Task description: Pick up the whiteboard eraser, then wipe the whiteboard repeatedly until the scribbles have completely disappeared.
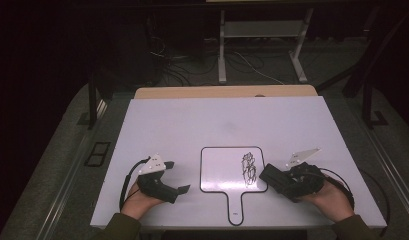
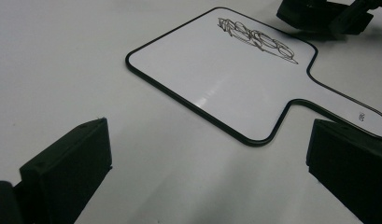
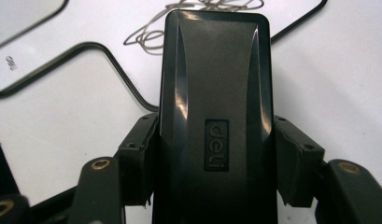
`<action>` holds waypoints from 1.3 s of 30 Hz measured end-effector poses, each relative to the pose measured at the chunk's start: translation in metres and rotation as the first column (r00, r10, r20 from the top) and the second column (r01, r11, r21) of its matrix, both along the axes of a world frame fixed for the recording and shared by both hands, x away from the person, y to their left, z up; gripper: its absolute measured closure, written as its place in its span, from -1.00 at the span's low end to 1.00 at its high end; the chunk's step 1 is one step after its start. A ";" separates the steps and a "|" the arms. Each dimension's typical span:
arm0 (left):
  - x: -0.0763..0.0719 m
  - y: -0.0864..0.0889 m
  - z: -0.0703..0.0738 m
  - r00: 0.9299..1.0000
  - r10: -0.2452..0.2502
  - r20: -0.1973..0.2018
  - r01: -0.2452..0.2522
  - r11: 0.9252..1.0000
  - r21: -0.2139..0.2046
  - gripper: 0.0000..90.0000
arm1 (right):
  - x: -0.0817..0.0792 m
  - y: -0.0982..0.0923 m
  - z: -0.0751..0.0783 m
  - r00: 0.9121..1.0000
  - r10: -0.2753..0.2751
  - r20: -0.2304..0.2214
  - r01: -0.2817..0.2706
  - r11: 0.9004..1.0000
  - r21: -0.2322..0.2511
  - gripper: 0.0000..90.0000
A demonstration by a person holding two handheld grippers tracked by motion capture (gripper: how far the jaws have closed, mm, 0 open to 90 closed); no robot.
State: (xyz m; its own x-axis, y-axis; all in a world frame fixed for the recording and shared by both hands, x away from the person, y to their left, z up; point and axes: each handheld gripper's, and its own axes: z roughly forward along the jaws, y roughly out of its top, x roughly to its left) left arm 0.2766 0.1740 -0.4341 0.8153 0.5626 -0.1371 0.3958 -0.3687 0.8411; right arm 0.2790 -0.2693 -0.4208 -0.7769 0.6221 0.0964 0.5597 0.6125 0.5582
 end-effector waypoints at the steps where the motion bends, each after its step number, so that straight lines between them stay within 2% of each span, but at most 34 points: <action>1: 0.000 0.000 0.000 1.000 0.000 -0.001 0.000 1.000 0.000 -1.00 | 0.001 0.000 0.000 1.000 0.001 0.002 -0.001 1.000 0.003 -0.15; 6: 0.001 0.002 -0.001 1.000 0.002 -0.005 -0.002 1.000 0.000 -1.00 | 0.004 0.000 0.002 1.000 0.006 -0.010 -0.005 1.000 0.023 -0.15; 18: -0.001 -0.001 0.000 1.000 0.004 0.000 -0.004 1.000 0.006 -1.00 | 0.011 0.005 0.012 1.000 0.021 0.012 -0.021 0.999 0.046 -0.15; 39: -0.001 0.000 0.000 1.000 0.004 -0.004 -0.004 1.000 -0.004 -1.00 | 0.036 0.013 0.029 0.999 0.021 0.032 -0.024 0.996 0.087 -0.15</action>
State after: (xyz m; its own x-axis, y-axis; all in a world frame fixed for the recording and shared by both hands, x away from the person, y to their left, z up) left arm 0.2761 0.1737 -0.4342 0.8125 0.5652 -0.1425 0.4003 -0.3634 0.8413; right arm 0.3147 -0.2561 -0.3923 -0.7939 0.5950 0.1255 0.5284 0.5729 0.6265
